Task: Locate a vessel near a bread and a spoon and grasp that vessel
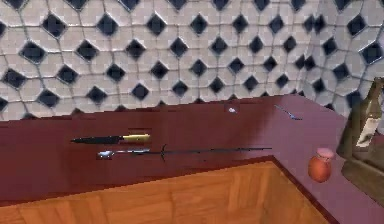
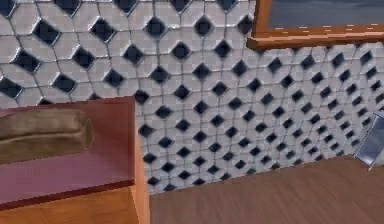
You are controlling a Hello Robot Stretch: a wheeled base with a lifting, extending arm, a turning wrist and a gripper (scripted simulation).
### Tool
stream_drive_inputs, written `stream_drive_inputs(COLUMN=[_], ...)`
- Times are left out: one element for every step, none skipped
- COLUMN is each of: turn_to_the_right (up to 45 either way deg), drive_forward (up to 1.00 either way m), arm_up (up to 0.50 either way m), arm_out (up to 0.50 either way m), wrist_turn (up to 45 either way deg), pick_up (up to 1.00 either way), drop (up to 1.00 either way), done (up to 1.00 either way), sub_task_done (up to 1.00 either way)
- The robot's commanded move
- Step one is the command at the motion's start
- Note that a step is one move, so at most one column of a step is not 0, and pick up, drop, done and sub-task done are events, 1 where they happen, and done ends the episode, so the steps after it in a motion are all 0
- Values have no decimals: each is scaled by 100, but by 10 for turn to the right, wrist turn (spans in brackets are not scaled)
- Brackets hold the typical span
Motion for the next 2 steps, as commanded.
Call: stream_drive_inputs(turn_to_the_right=[450, 450], drive_forward=[0, 0], arm_up=[0, 0], arm_out=[0, 0], wrist_turn=[0, 0], pick_up=[0, 0], drop=[0, 0], done=[0, 0], sub_task_done=[0, 0])
